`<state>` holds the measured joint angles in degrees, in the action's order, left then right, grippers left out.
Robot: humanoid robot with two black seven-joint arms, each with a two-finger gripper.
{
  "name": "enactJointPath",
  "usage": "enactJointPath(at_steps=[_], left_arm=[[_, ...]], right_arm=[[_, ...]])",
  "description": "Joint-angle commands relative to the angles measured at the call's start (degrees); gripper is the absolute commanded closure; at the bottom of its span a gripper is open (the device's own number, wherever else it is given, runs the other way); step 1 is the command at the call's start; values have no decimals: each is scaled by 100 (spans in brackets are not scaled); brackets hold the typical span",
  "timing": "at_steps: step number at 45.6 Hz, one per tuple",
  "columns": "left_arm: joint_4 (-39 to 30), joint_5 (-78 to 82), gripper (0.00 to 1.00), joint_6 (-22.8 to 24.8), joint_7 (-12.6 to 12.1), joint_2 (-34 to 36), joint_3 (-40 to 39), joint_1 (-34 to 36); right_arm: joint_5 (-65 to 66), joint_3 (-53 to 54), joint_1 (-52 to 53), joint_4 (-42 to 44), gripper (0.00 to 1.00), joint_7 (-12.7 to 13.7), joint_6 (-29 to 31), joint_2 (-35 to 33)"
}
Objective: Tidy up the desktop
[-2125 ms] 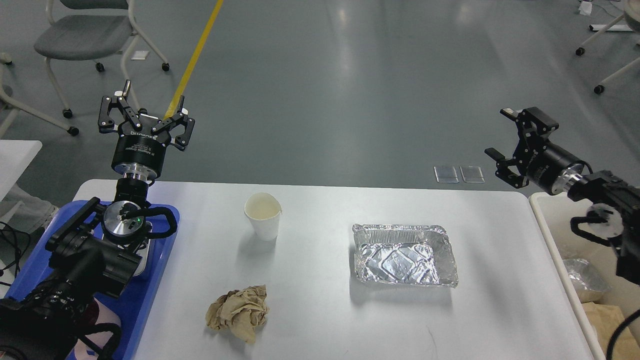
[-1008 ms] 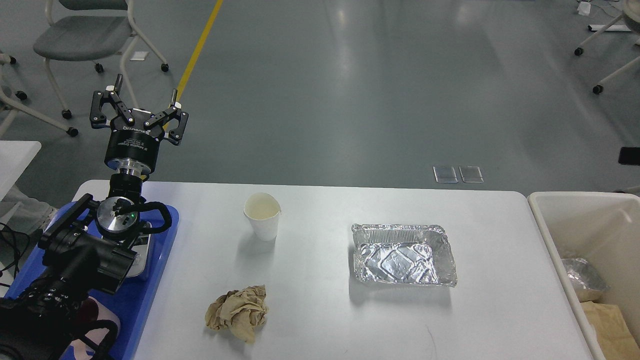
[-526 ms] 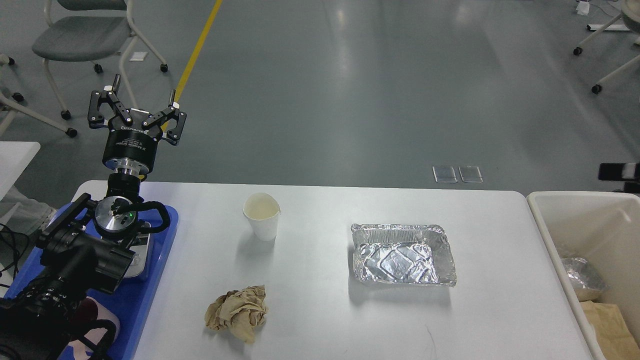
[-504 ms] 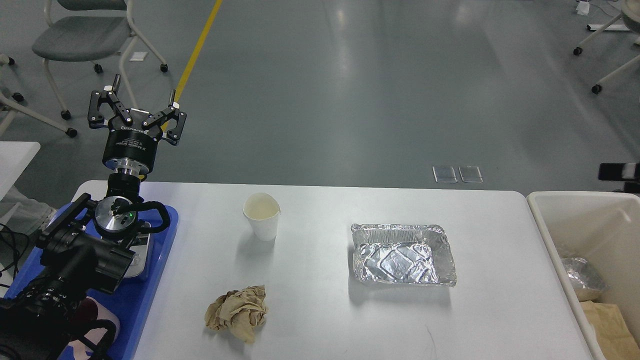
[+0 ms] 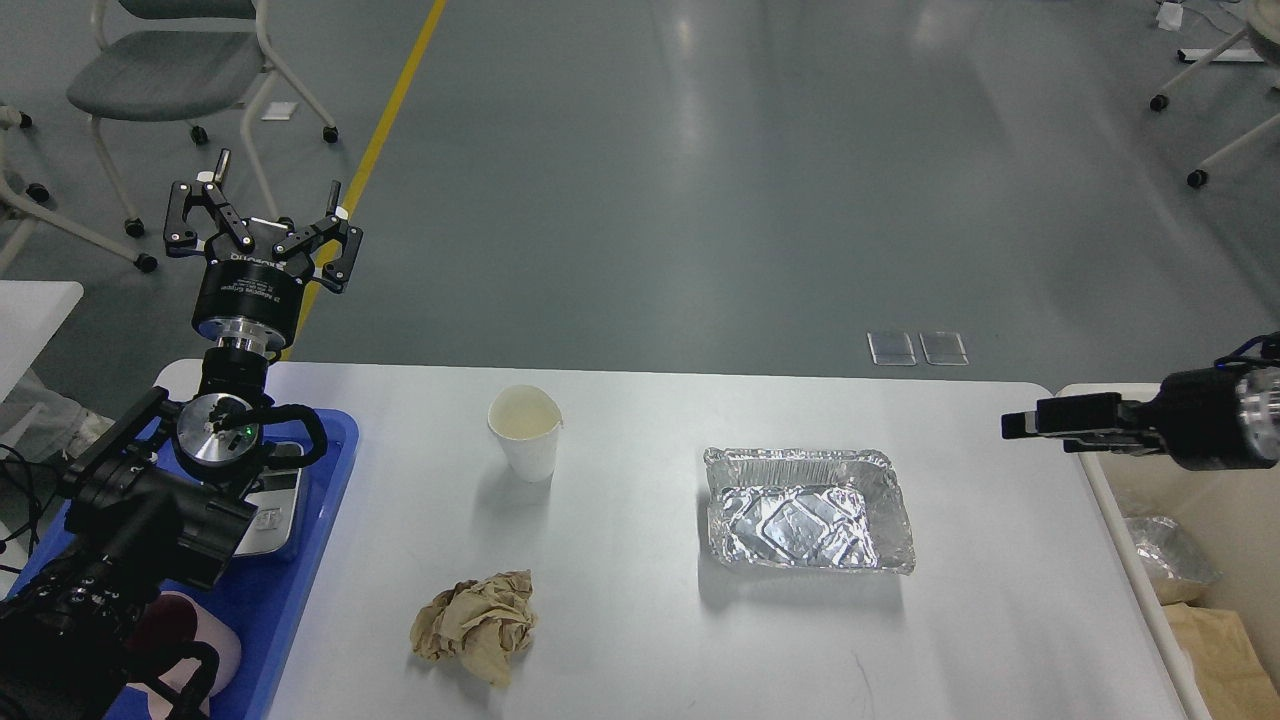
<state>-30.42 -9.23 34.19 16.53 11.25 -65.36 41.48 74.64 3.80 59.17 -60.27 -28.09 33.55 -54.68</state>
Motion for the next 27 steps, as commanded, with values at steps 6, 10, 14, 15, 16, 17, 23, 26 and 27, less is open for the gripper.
enactJointPath(at_steps=[6, 10, 14, 15, 16, 17, 23, 26, 27], left_arm=[[1, 0, 3, -9, 0, 0, 24, -9], [1, 0, 3, -9, 0, 44, 32, -9], [1, 8, 3, -9, 0, 88, 33, -9], [1, 8, 3, -9, 0, 88, 33, -9], [1, 0, 3, -9, 0, 97, 33, -9], [1, 0, 3, -9, 0, 97, 33, -9], [10, 8, 3, -9, 0, 106, 50, -9], [10, 8, 3, -18, 0, 106, 50, -9], [10, 8, 3, -18, 0, 106, 50, -9]], right_arm=[[-2, -265, -160, 814, 0, -22, -164, 976], [-2, -468, -231, 1087, 0, -30, -314, 1275], [-2, -679, -231, 1271, 0, -30, -402, 1486], [7, -731, -231, 1307, 0, -30, -411, 1530], [7, -767, -231, 1359, 0, -30, -428, 1565], [7, -802, -231, 1421, 0, -22, -437, 1601], [-11, -969, -231, 1676, 0, -13, -586, 2013], [-63, -1100, -239, 1860, 0, -21, -630, 2251], [-63, -1171, -239, 1939, 0, -22, -665, 2330]])
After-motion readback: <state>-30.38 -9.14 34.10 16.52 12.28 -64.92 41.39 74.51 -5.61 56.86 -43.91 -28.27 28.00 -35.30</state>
